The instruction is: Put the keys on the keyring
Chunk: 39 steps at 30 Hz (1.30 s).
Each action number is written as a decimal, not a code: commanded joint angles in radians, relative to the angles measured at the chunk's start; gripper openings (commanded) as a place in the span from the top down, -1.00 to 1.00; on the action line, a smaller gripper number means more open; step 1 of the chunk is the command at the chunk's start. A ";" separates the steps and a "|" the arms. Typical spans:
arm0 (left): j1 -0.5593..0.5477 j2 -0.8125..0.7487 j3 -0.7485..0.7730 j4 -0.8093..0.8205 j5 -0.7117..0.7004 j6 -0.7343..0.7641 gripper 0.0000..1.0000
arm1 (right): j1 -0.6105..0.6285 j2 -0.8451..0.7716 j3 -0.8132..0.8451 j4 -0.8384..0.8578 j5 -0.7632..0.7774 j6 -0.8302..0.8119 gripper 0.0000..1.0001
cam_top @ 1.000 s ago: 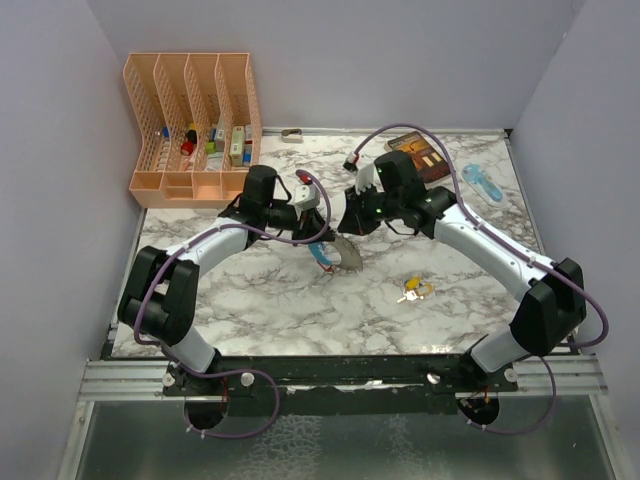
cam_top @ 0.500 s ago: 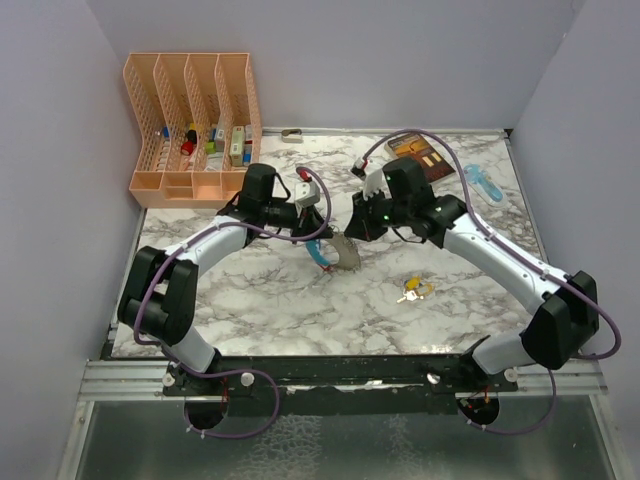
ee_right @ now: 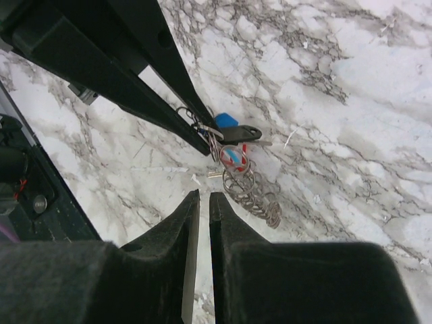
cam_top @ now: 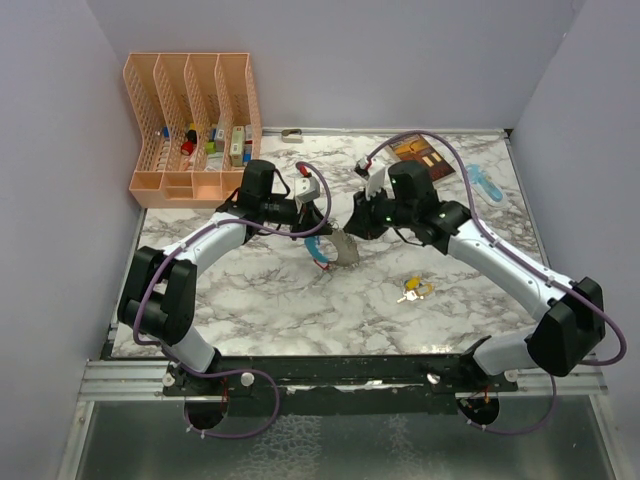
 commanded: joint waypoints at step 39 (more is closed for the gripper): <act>0.009 -0.005 0.034 0.049 0.025 -0.107 0.40 | 0.009 0.003 -0.062 0.148 0.021 0.009 0.98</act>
